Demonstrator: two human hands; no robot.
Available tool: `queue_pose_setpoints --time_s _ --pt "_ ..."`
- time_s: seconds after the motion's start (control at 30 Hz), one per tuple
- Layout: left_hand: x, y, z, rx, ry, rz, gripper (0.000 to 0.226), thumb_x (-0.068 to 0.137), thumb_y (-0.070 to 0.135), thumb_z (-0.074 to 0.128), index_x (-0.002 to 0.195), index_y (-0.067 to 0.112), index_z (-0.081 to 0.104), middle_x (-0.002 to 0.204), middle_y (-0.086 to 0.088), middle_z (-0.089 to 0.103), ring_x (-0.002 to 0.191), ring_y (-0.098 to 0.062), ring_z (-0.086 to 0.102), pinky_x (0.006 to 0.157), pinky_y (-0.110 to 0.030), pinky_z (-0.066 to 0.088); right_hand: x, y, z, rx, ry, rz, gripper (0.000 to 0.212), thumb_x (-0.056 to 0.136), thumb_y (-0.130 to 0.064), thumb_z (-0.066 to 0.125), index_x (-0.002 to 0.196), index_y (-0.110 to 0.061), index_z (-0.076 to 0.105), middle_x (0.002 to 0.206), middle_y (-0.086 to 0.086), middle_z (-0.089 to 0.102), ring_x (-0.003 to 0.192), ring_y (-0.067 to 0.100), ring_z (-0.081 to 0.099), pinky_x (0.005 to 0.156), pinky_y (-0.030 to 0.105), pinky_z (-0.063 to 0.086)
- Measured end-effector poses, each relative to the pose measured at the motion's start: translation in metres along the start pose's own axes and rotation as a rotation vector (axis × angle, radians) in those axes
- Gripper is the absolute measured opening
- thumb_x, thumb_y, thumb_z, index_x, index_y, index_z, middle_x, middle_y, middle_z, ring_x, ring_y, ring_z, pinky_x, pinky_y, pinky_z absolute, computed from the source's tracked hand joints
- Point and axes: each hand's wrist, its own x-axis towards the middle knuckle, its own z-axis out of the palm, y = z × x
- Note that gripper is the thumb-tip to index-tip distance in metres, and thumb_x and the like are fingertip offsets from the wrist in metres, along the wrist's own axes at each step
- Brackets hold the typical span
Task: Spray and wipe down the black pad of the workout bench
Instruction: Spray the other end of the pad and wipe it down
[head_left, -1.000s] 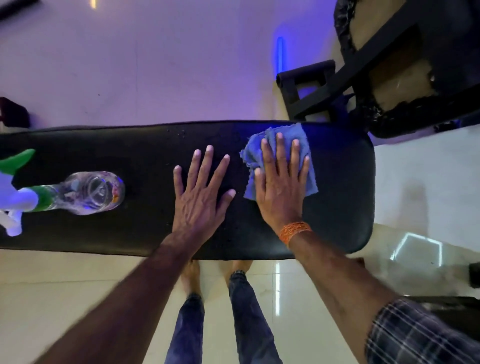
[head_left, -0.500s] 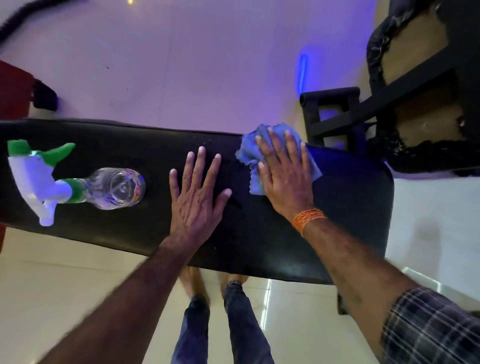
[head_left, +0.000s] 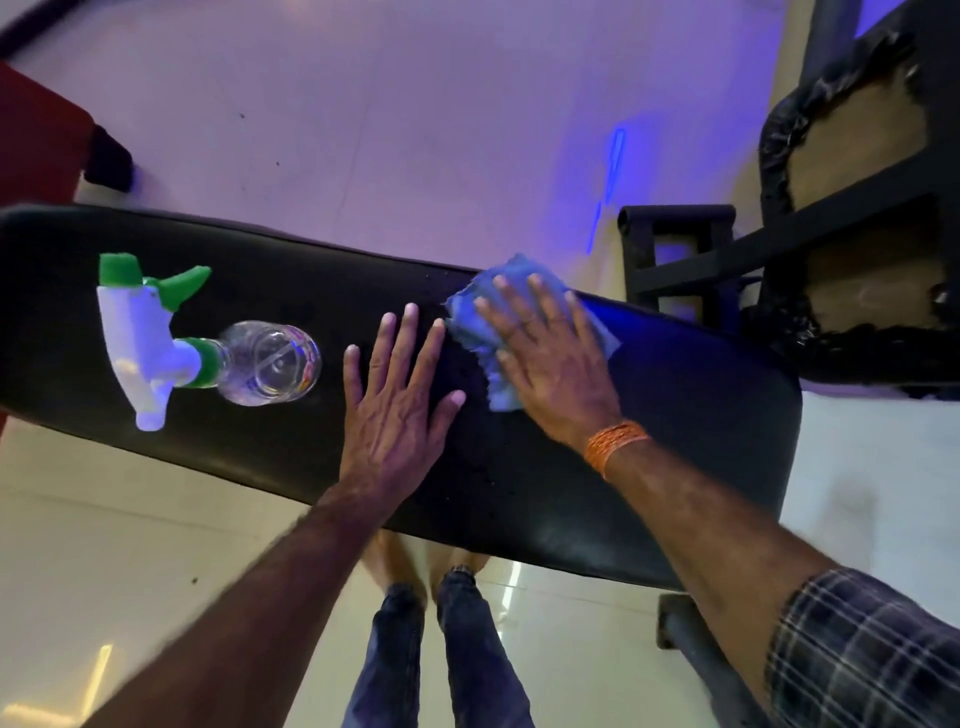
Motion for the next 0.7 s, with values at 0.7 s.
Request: queue_pose_setpoints --time_s 0.7 --pt "-0.034 -0.02 0.003 -0.015 0.078 -0.024 0.073 0.104 0.051 0.043 0.165 0.015 0.025 0.174 -0.006 0.016 0.162 -0.025 0.01 0.128 -0.053 0.012 0.026 -0.072 0.005 -0.001 -0.017 0.264 0.058 0.107 -0.034 0.032 0.164 -0.026 0.025 0.173 0.002 0.02 0.16 0.034 0.016 0.127 0.061 0.013"
